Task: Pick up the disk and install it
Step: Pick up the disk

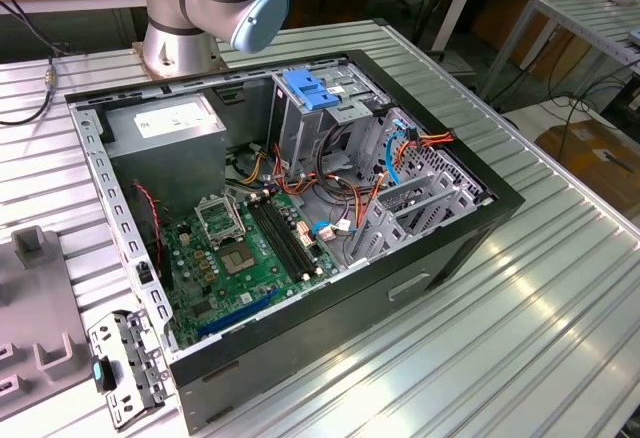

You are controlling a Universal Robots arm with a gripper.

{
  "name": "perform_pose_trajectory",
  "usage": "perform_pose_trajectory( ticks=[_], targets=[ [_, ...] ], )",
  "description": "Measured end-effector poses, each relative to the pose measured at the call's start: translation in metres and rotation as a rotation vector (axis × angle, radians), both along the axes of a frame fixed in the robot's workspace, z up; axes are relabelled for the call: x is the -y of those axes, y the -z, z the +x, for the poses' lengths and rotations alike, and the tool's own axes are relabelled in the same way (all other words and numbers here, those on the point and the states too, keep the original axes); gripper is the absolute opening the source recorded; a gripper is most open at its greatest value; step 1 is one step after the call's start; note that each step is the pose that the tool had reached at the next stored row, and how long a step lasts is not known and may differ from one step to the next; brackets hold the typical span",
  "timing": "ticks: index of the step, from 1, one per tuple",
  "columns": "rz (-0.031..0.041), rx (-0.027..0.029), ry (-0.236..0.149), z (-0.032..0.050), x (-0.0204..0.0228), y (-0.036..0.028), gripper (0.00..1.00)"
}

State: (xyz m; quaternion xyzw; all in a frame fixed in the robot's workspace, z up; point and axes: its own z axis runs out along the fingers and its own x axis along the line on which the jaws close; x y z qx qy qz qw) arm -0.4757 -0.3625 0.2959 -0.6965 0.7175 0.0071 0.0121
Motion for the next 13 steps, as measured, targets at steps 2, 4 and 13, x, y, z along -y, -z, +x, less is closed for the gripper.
perform_pose_trajectory(
  ticks=[2, 4, 13],
  targets=[
    [0.0001, -0.0002, 0.000, 0.0000, 0.0000, 0.0000, 0.37],
    [0.0003, -0.0002, 0.000, 0.0000, 0.0000, 0.0000, 0.37],
    [0.0010, -0.0006, 0.000, 0.0000, 0.0000, 0.0000, 0.37]
  ],
)
